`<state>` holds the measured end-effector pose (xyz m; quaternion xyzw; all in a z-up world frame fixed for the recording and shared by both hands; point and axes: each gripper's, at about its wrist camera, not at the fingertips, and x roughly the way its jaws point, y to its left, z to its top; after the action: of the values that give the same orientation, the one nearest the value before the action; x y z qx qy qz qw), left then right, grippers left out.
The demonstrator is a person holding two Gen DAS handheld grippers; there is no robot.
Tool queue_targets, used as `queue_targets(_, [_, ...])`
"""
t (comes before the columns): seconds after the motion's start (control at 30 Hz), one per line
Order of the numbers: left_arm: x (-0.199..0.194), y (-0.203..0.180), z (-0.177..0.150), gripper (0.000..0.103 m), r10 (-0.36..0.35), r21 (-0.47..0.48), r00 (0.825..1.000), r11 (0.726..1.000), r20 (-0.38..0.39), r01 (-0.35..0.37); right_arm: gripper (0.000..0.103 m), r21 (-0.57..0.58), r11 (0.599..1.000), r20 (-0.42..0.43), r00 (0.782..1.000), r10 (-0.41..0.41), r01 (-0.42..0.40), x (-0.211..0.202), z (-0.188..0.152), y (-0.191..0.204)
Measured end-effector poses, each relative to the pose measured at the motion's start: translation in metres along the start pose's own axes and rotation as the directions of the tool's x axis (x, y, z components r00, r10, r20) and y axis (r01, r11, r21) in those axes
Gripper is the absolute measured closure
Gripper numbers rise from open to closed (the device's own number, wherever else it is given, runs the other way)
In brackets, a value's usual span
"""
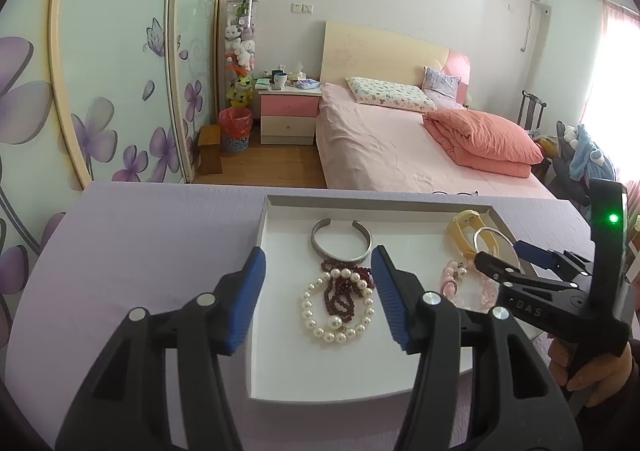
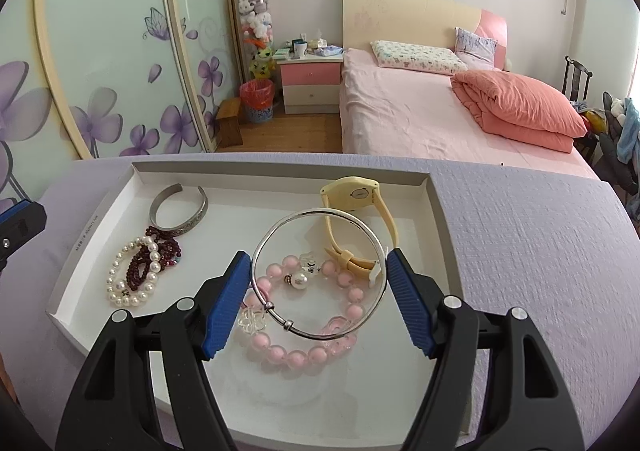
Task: Organize jewelry
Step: 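Lower the pearl bracelet and silver bangle into the tray and open both tools, then grasp the silver earrings with the right tool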
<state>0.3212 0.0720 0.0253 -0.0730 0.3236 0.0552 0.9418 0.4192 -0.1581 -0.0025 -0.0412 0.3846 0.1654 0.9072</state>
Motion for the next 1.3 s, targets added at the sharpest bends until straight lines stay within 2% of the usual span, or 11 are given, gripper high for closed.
queue_targets(0.23, [0.001,-0.001,-0.003,0.046,-0.004,0.002,1.000,1.000,-0.006,0.004,0.031,0.007,1.000,-0.009,1.000,0.004,-0.004,0.008,-0.002,0.001])
queue_targets(0.27, [0.000,-0.001,-0.004,0.045,-0.005,0.002,1.000,1.000,-0.007,0.005,0.029,0.009,1.000,-0.010,1.000,0.007,-0.007,0.008,-0.002,0.001])
queue_targets(0.33, [0.001,-0.003,-0.004,0.043,-0.003,0.004,1.000,1.000,-0.007,0.003,0.019,0.012,1.000,0.001,1.000,0.009,-0.009,0.005,-0.003,-0.001])
queue_targets(0.73, [-0.021,0.000,-0.017,0.042,-0.010,-0.012,1.000,1.000,-0.004,0.010,0.019,0.050,0.999,0.050,0.999,-0.007,0.004,-0.039,-0.016,-0.019])
queue_targets(0.87, [-0.041,0.001,-0.026,0.041,-0.013,-0.011,1.000,1.000,0.008,0.013,0.021,0.067,0.998,0.060,0.998,-0.008,0.004,-0.060,-0.029,-0.026])
queue_targets(1.0, [-0.059,0.006,-0.039,0.038,-0.018,-0.018,1.000,1.000,0.013,0.018,0.027,0.079,0.997,0.052,0.999,-0.007,0.003,-0.075,-0.048,-0.029])
queue_targets(1.13, [-0.077,0.011,-0.056,0.038,-0.032,-0.031,0.999,0.999,0.005,0.032,0.034,0.062,0.998,0.008,1.000,-0.010,0.010,-0.077,-0.074,-0.027])
queue_targets(1.3, [-0.090,0.011,-0.076,0.038,-0.055,-0.033,0.998,0.998,-0.015,0.054,0.037,0.023,1.000,-0.070,0.997,0.006,-0.005,-0.069,-0.105,-0.017])
